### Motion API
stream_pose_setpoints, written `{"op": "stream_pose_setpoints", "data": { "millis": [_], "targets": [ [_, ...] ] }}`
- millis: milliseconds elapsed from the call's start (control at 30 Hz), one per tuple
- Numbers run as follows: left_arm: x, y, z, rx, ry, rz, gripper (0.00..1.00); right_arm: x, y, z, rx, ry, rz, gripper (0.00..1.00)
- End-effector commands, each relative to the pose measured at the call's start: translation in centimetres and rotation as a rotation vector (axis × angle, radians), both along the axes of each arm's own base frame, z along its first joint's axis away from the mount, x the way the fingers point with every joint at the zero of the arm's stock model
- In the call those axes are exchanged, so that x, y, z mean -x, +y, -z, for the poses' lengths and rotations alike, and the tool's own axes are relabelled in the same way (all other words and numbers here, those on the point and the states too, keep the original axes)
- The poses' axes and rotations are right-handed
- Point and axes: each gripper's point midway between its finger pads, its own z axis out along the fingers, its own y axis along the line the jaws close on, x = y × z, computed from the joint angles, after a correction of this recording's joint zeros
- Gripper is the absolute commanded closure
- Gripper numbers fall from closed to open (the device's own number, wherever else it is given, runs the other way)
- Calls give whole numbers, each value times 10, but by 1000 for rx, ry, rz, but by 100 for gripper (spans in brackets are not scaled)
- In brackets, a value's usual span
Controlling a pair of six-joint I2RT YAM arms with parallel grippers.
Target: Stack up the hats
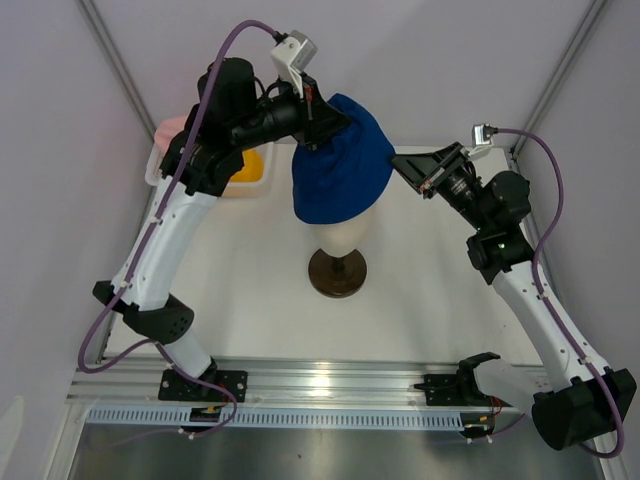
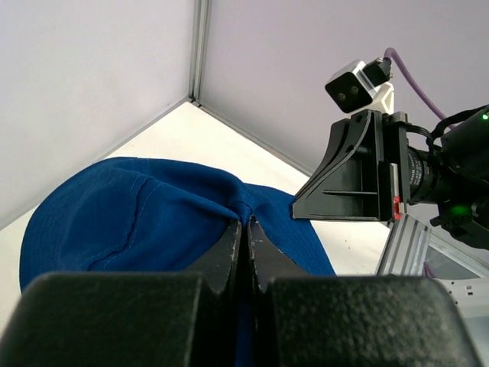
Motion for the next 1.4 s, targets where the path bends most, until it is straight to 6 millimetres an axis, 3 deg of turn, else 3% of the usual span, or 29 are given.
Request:
{"op": "stream_pose_setpoints", "data": {
  "millis": [0,33,133,167,233,267,333,367,400,467,567,600,667,767,800,833,933,967,1033,1200,1233,1267,1367],
  "targets": [
    [1,0,-8,21,-28,-14,94,4,-4,-6,2,-21,29,100],
    [1,1,-6,15,-28,-22,92,3,-6,-5,17,-27,46,100],
    [-3,17,-10,17,-43,-112,50,-5,-19,7,36,15,120,100],
    [0,25,-12,25,-48,-144,31,-8,-24,11,34,29,137,100],
    [-7,47,-22,67,-55,-277,13,-8,-28,21,18,57,147,100],
    [-4,57,-16,85,-54,-318,9,-8,-29,23,13,54,149,100],
    [-4,81,-27,155,-72,-434,0,-6,-27,35,17,72,150,100],
    [-12,85,-4,148,-47,-482,1,-5,-26,40,26,89,148,100],
    [-1,103,-19,213,-57,-519,1,-6,-25,45,35,103,147,100],
    [-7,124,-1,256,-4,-608,0,-8,-24,57,59,134,135,100],
    [7,151,1,328,4,-658,1,-6,-21,70,74,156,103,100],
    [9,161,10,343,19,-683,1,-5,-20,71,75,156,97,100],
    [11,172,14,368,35,-715,1,0,-20,76,78,141,86,100],
    [12,180,36,392,111,-752,0,7,-21,84,100,131,87,100],
    [9,179,58,382,158,-763,1,9,-21,88,123,116,89,100],
    [19,181,45,452,132,-742,0,12,-21,90,134,107,83,100],
    [22,166,81,510,210,-666,2,26,-22,96,158,38,75,100],
    [27,162,82,531,237,-634,3,32,-23,88,155,-21,80,100],
    [28,155,81,529,255,-599,6,34,-22,93,184,-51,90,100],
    [20,131,108,526,410,-537,9,40,-12,93,233,-144,45,100],
    [20,130,109,545,426,-532,10,41,-8,99,248,-150,32,100],
    [20,127,122,560,474,-533,10,40,-8,104,271,-158,33,100],
    [24,124,119,629,515,-508,12,36,-8,120,300,-131,39,100]
  ]
}}
